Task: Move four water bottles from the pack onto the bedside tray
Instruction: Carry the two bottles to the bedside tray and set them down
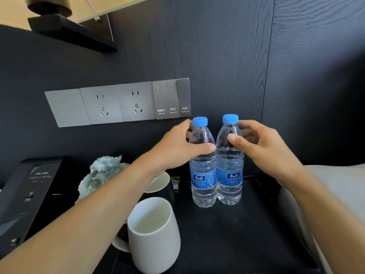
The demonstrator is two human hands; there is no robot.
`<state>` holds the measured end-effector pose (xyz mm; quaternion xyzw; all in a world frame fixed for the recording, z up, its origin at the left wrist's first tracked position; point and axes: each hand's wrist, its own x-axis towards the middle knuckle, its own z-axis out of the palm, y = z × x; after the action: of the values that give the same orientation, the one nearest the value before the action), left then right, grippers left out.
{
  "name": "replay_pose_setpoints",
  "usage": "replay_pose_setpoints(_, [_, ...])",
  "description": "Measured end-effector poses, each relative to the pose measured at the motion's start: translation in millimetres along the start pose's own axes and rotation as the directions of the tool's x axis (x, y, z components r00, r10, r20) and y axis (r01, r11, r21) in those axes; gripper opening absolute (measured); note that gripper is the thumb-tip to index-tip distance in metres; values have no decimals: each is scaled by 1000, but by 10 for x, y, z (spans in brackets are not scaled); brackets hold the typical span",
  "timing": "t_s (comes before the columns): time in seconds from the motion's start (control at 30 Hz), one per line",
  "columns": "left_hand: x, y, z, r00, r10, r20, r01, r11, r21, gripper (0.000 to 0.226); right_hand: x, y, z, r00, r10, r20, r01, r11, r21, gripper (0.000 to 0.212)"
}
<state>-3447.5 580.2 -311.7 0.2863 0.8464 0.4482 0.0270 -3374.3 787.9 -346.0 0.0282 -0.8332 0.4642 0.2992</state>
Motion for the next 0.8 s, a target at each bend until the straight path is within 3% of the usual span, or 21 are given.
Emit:
replay_pose_setpoints(0.3, [7, -16, 35, 1000, -14, -12, 13, 999, -42, 61, -3, 13, -4, 998, 26, 57, -30, 998, 63, 36])
replay_pose_setpoints(0.8, [13, -52, 131, 995, 15, -98, -17, 1000, -23, 65, -27, -16, 10, 993, 120, 5, -120, 989, 82, 35])
